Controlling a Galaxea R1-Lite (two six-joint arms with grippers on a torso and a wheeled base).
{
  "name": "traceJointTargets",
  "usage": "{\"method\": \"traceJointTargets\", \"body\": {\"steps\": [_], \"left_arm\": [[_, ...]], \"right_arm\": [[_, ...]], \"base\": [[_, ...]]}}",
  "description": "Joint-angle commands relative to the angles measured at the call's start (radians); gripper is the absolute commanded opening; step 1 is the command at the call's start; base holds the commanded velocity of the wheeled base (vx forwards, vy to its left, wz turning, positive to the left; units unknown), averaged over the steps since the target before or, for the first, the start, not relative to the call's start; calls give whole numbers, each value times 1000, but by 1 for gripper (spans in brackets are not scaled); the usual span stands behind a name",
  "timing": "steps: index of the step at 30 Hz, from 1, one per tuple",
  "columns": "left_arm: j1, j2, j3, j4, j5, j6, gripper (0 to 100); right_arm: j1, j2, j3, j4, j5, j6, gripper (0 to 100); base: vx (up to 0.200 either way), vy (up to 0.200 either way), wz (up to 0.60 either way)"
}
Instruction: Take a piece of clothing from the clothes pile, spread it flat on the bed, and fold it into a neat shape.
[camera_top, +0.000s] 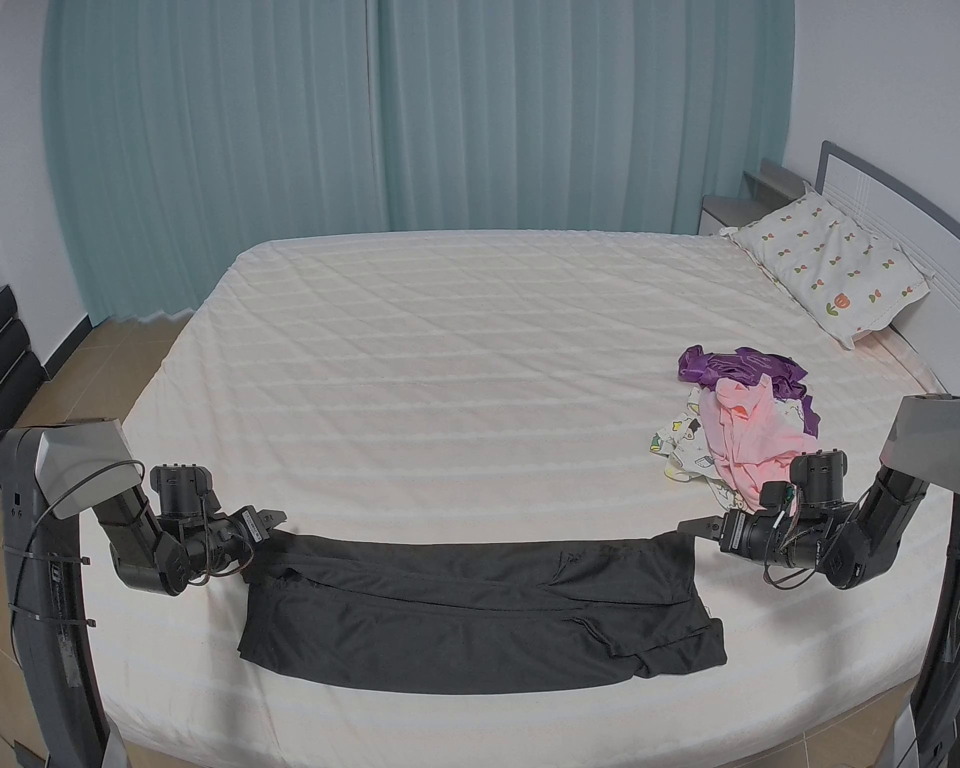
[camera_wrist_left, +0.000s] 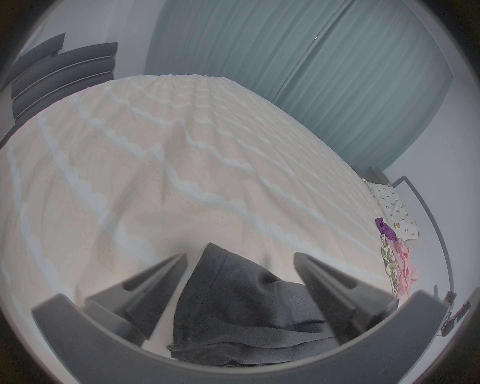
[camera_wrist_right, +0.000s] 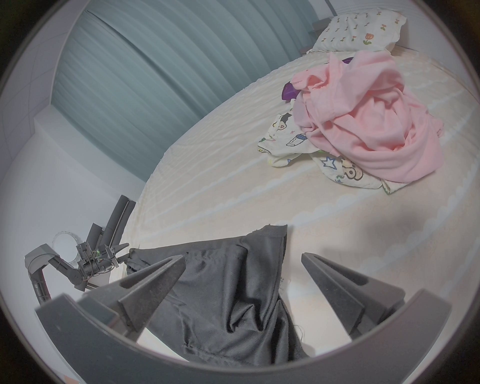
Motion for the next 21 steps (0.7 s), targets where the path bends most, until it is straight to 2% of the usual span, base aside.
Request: {"method": "traceJointTargets", "body": {"steps": [1,5,10,13,16,21], "left_arm": [[3,12,-15,-1,7,1,0],[10,14,-27,1,38,-6,0],[26,12,-27,-4,41,-19,0],[28,12,-30,-9,41,-41,0],[28,11,-39,-9,41,-56,0],[29,11,-39,-9,41,-65,0]], "right_arm": [[-19,27,-21,3,-1,5,100],[-19,62,-40,1,-5,10,100],[-11,94,-80,6,-13,87,100],[-10,97,-89,7,-11,96,100],[26,128,-113,33,-18,100,100],[47,172,-173,59,-73,102,100]], "base": [[0,0,0],[0,0,0],[0,0,0],[0,0,0],[0,0,0],[0,0,0]]}}
